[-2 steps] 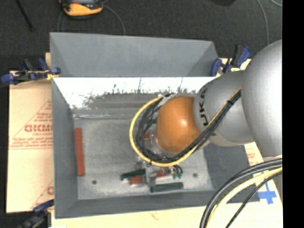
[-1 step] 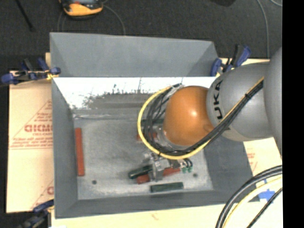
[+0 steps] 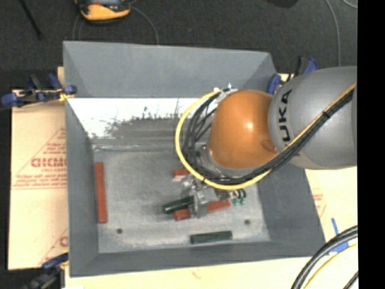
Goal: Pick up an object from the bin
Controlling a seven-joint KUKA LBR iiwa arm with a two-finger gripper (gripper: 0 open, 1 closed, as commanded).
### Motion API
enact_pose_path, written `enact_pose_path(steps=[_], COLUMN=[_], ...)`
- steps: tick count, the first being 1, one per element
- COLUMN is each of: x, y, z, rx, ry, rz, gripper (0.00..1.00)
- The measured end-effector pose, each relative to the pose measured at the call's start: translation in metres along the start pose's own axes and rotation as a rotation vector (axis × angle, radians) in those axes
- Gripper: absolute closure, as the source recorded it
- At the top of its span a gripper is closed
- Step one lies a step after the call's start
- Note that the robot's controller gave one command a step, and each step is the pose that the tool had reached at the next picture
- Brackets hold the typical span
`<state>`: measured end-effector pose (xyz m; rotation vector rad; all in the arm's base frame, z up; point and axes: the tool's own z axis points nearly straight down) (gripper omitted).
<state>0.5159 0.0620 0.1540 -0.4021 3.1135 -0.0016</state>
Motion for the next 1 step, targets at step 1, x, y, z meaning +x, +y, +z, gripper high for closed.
enact_pose_path(steps=[1], x=[0.0355], y=[0.0102], z=[-0.1069], rx=[-0.001], ry=[-0.001], rz=[-0.021], gripper=[1.0])
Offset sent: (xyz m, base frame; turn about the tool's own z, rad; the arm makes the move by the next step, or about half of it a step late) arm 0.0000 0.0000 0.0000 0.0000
